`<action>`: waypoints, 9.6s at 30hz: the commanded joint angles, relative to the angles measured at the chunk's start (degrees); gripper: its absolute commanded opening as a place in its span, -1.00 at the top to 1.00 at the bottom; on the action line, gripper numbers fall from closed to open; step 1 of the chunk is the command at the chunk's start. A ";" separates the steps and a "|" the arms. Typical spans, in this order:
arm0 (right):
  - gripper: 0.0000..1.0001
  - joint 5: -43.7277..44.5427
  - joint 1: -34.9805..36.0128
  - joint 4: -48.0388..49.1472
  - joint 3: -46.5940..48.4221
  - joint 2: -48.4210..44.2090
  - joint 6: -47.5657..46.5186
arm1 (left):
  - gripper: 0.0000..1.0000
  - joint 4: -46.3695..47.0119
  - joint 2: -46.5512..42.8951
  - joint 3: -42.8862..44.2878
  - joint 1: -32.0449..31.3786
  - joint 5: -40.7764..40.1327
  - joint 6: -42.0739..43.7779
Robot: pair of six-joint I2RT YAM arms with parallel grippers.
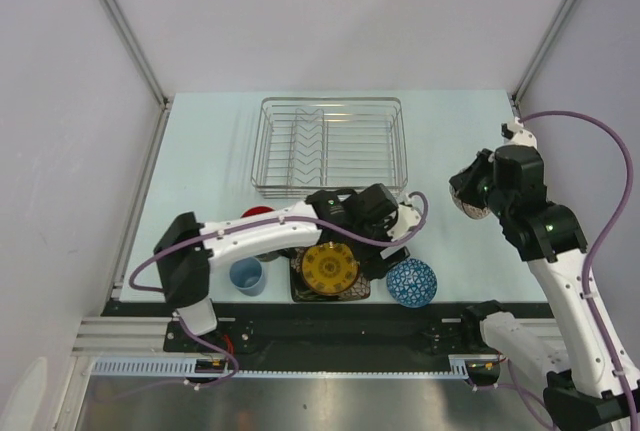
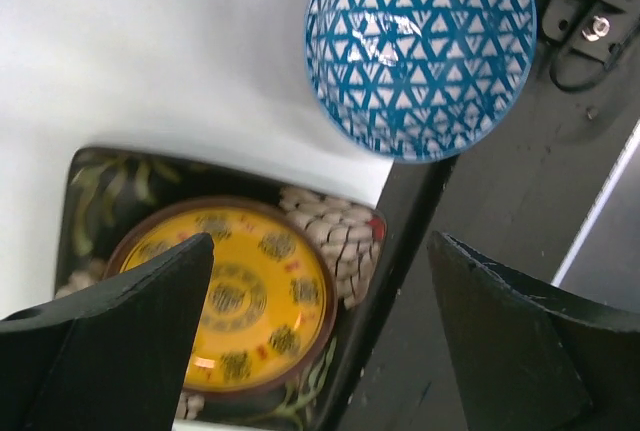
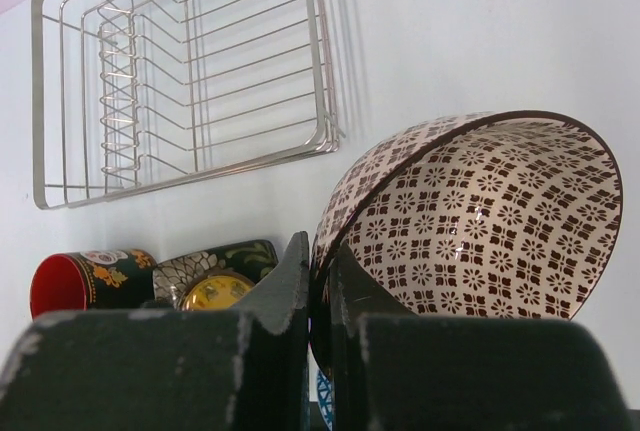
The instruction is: Load the mixed dishes into the dish rack
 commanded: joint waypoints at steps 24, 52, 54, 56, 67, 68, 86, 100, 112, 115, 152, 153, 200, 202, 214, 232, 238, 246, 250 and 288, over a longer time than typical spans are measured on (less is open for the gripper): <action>1.00 5.41 -0.76 -3.43 7.22 -8.03 0.12 | -0.23 10.27 21.39 10.06 -1.15 7.53 -6.14; 1.00 9.99 -0.76 -4.57 8.89 -5.66 1.35 | 0.99 -19.68 12.16 48.18 17.91 -10.90 9.67; 1.00 9.20 -0.76 -4.57 8.81 -5.31 1.70 | 0.99 -21.10 13.39 52.49 21.50 -22.89 12.65; 1.00 8.49 -0.85 -4.22 8.46 -4.78 2.05 | 1.00 -19.10 14.36 52.78 23.97 -31.46 15.90; 1.00 5.68 -0.85 -3.51 6.78 -6.36 2.50 | 0.99 -7.94 26.39 53.57 37.78 -62.50 25.67; 1.00 5.24 -0.85 -3.43 6.61 -6.53 2.58 | 1.00 -6.96 27.10 53.92 37.87 -63.30 27.16; 1.00 1.46 -0.85 -2.02 1.60 -9.87 4.52 | 0.99 1.92 38.97 53.31 36.21 -69.55 32.44; 1.00 0.67 -0.85 -2.11 0.98 -10.40 4.96 | 0.57 6.06 45.91 53.04 34.62 -70.61 34.92; 1.00 -6.88 -0.76 2.54 -0.42 -5.22 5.83 | -1.00 -3.96 33.80 51.12 34.09 -61.30 28.23; 1.00 -11.27 -0.76 6.66 -0.86 -1.81 6.54 | -1.00 -7.56 27.83 50.93 34.18 -58.84 25.77; 1.00 -60.94 17.17 100.82 34.11 83.37 53.39 | -0.99 4.30 -2.25 4.79 61.34 -23.32 7.40; 1.00 -60.94 16.82 99.25 34.46 83.73 52.43 | -1.00 4.47 -2.25 4.62 61.34 -23.50 7.49; -0.99 -39.96 10.06 37.89 23.59 56.59 2.07 | -1.00 5.79 -3.40 2.51 59.67 -25.15 11.08; -1.00 -38.98 6.65 36.22 22.43 55.52 0.48 | -1.00 7.19 0.11 4.34 59.23 -26.39 11.18; -0.96 -28.44 0.03 26.72 18.65 58.68 -2.79 | -0.99 6.14 17.43 16.75 58.88 -30.00 10.04; -0.89 -19.19 -2.78 24.17 5.03 46.20 -1.99 | -1.00 9.75 15.95 9.63 50.88 -30.44 11.35; -0.89 -18.49 -2.87 23.82 2.22 43.13 -1.28 | -1.00 10.54 16.12 9.71 49.92 -30.88 11.97; -0.89 -17.53 -4.36 23.91 -5.51 37.94 -1.02 | -1.00 10.01 16.74 11.73 48.25 -31.41 12.14; -0.91 -17.53 -4.98 24.17 -6.84 36.01 -1.28 | -1.00 9.92 15.68 11.56 47.02 -31.76 12.15; -0.60 -23.32 23.59 21.36 -20.20 19.74 5.22 | -0.99 -2.57 -22.47 -17.88 17.58 -12.16 14.43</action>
